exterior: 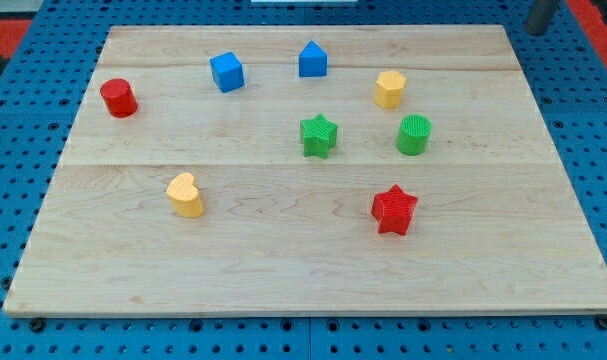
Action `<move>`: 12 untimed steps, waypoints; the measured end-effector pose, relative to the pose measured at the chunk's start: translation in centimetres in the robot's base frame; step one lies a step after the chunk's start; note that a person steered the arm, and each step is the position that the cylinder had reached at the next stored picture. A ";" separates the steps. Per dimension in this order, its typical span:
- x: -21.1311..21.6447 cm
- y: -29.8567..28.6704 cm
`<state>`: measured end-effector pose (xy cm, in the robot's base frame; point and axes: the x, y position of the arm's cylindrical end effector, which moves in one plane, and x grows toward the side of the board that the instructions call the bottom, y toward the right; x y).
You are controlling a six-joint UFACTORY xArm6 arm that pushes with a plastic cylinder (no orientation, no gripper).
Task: Move the red star to the top right of the yellow hexagon
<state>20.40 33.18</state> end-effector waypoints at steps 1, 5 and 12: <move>1.0 0.2; 9.8 -2.0; 37.3 -23.4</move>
<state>57.67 9.78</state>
